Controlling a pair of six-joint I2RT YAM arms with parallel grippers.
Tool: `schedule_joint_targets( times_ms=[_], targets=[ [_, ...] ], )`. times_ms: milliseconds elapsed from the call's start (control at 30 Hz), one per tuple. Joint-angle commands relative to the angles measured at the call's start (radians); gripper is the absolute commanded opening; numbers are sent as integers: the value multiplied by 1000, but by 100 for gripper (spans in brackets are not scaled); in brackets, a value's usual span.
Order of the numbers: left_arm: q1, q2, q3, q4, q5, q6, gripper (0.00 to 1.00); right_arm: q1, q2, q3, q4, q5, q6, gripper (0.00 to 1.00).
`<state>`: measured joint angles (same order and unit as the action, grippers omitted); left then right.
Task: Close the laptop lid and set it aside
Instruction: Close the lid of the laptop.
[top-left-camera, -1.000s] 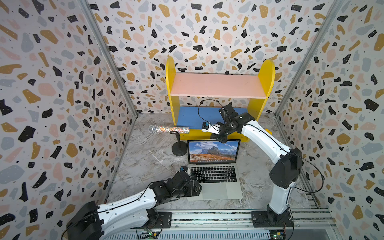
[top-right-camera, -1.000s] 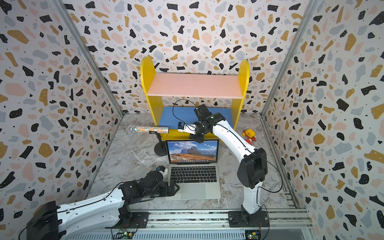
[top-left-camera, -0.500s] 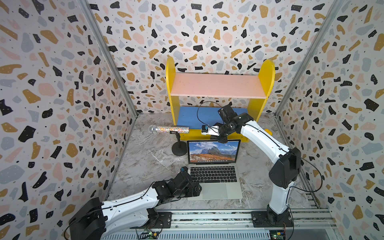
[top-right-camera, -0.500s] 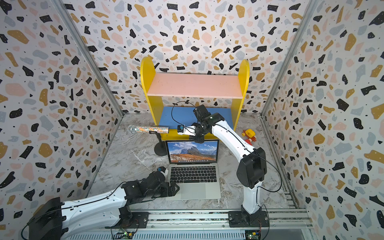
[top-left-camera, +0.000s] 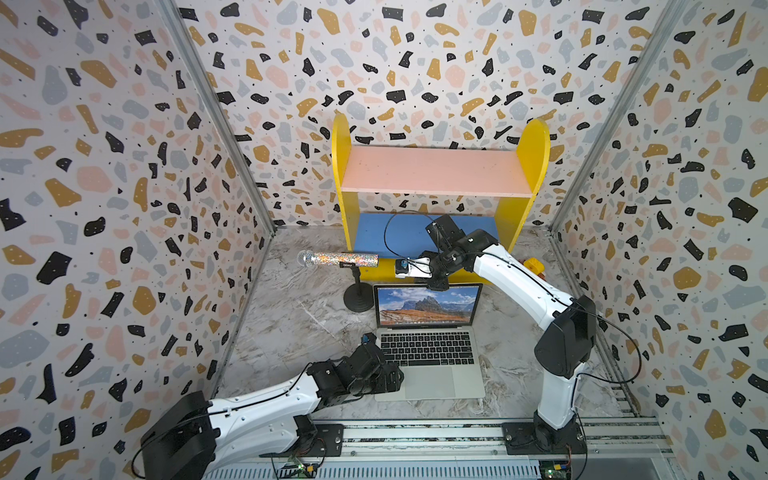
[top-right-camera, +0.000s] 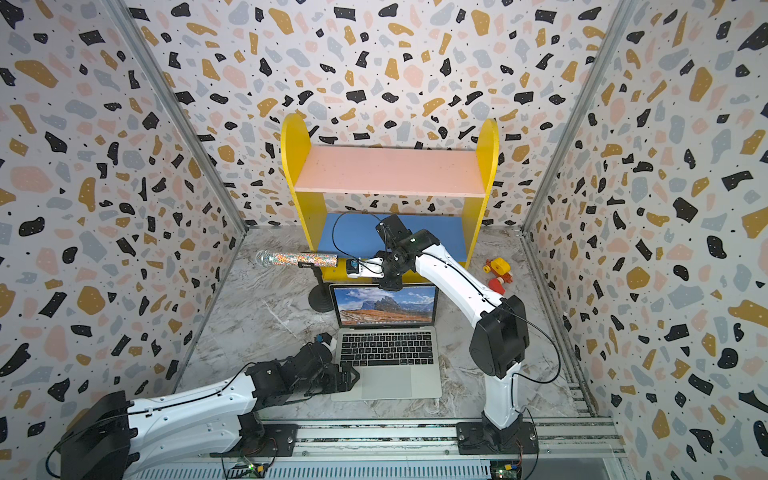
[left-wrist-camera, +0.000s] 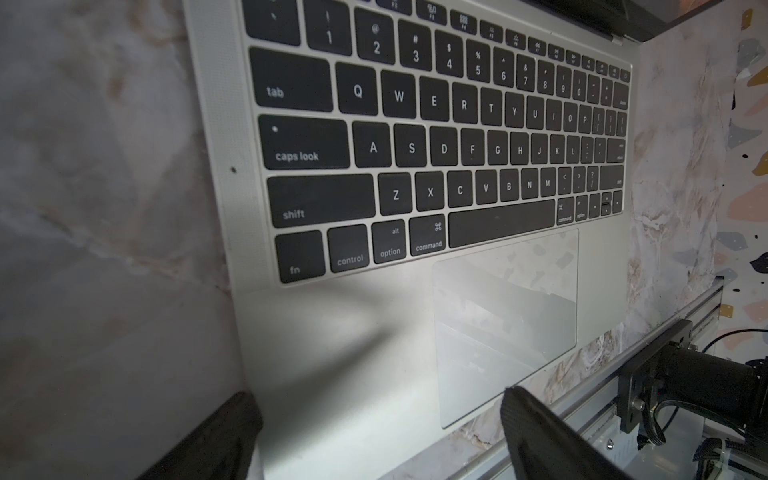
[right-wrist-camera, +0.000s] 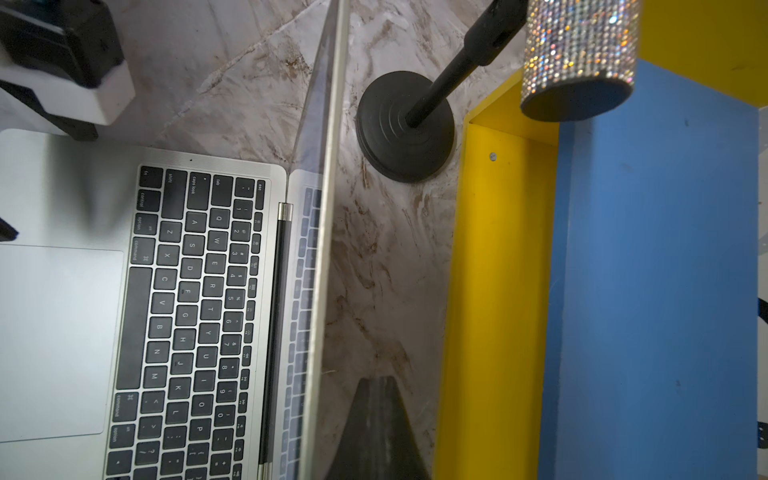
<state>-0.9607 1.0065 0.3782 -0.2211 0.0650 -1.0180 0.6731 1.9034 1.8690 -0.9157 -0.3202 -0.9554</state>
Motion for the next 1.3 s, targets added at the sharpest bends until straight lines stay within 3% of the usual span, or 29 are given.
schedule_joint_targets(
  times_ms=[0,1267],
  targets=[
    [-5,29,-25,23,-2,-13,95,21,-52,-20,-68,6,-7,0],
    [-4,-19,-45,-18,-49,-42,96,87,-144,-121,-98,55,-3,0]
  ],
)
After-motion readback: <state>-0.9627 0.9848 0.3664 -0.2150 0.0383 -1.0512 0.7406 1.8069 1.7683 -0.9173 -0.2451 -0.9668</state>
